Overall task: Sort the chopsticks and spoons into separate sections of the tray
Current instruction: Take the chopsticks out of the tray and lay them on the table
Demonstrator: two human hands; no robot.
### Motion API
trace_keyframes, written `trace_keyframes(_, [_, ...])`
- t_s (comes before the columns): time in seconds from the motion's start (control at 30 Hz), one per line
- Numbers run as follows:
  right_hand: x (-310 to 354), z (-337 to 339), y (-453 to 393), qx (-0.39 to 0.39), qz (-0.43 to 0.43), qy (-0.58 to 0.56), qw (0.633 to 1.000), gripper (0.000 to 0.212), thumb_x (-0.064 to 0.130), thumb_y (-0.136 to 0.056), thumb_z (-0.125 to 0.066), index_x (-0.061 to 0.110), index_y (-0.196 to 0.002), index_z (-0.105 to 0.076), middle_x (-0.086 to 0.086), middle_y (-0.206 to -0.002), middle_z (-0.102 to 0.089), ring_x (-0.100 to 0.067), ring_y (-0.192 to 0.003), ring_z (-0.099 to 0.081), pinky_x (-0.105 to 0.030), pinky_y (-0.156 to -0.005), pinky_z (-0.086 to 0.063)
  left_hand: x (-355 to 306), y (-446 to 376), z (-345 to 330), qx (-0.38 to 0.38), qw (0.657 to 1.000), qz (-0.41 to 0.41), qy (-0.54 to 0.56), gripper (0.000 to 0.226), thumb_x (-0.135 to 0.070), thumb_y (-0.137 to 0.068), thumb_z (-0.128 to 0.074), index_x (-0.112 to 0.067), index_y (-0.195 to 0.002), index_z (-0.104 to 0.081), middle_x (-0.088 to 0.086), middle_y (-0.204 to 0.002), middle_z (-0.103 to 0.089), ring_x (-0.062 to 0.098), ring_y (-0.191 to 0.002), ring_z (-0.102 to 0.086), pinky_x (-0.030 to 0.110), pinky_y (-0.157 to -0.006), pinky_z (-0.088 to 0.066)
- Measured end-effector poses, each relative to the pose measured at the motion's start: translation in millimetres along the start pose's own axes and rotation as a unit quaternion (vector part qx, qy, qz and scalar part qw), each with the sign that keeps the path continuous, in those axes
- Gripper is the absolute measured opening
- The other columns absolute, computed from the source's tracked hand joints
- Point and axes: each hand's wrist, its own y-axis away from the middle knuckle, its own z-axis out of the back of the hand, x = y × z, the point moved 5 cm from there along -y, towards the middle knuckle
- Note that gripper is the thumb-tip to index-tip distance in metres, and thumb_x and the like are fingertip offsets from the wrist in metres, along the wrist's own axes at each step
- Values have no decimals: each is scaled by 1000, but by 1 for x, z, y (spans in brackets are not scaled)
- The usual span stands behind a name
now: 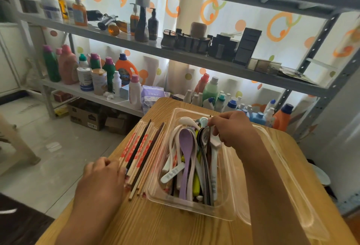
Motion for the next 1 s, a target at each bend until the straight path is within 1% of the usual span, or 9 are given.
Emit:
trace_keyframes(0.1, [-10, 10, -9, -51, -2, 9, 999, 19, 20, -97, -58, 9, -102, -73, -5, -85, -65, -15, -71, -54, -29, -67, -48, -1, -3, -3, -5, 1000, -28, 6, 26, -33, -99, -42, -28, -114, -63, -5, -125, -53, 17, -112, -43, 29, -88, -43])
trace_keyframes(0.17, [-17, 12, -17, -67, -11, 18, 998, 20, 18, -98, -58, 8, -108, -72, -7, -91, -66, -15, -72, -54, -29, -70, -48, -1, -4, -4, -8, 999, -33, 18, 27, -32, -98, -45, -27, -114, -65, -4, -125, -56, 18, -111, -45, 30, -88, -43])
trace_keyframes(0.3, [-15, 11, -40, -76, -15, 53, 996, 20, 17, -96, -62, 7, -110, -72, -7, -94, -66, -18, -80, -59, -28, -75, -50, 2, -7, -6, -18, 999, -28, 36, 27, -32, -98, -45, -26, -111, -67, -3, -122, -57, 19, -110, -46, 31, -90, -43])
trace_keyframes(0.4, [-10, 9, -62, -86, 0, 70, 994, 19, 19, -91, -68, 9, -106, -72, -7, -92, -67, -19, -82, -62, -27, -70, -50, 4, -8, -6, -26, 998, -20, 59, 24, -31, -97, -46, -23, -104, -67, 2, -117, -59, 22, -105, -47, 34, -88, -42])
trace_keyframes(0.5, [-7, 1, -74, -84, 24, 114, 990, 21, 27, -86, -73, 9, -96, -69, -3, -79, -62, -19, -76, -63, -27, -61, -48, 4, -7, 1, -18, 994, -14, 108, 29, -32, -97, -49, -20, -119, -64, 4, -121, -59, 23, -108, -50, 36, -90, -42])
trace_keyframes(0.6, [-3, -2, -78, -68, 46, 171, 982, 26, 35, -86, -74, 11, -87, -63, -1, -74, -57, -21, -79, -63, -34, -71, -55, -3, -2, 16, -33, 988, -39, 142, 34, -35, -97, -50, -20, -125, -61, -1, -123, -58, 13, -103, -48, 31, -87, -42])
trace_keyframes(0.7, [-6, -1, -81, -54, 37, 212, 975, 33, 39, -81, -77, 16, -94, -57, -1, -81, -56, -23, -87, -61, -40, -84, -56, -15, 6, 31, -72, 977, -70, 188, 29, -32, -96, -53, -20, -120, -64, -3, -119, -60, 8, -97, -48, 27, -82, -41])
trace_keyframes(0.8, [-14, -7, -86, -31, 26, 204, 978, 35, 35, -79, -79, 10, -97, -62, -4, -83, -59, -23, -84, -63, -37, -76, -57, -29, 11, 35, -95, 966, -105, 217, 24, -26, -94, -56, -18, -113, -67, -3, -114, -62, 6, -94, -48, 24, -80, -39])
trace_keyframes(1.0, [-24, -16, -87, -31, 9, 172, 985, 23, 27, -84, -71, 7, -94, -67, -5, -78, -60, -22, -78, -63, -30, -65, -53, -54, 21, 36, -92, 953, -169, 233, 19, -22, -94, -58, -21, -109, -69, -13, -107, -59, 1, -94, -48, 9, -74, -33])
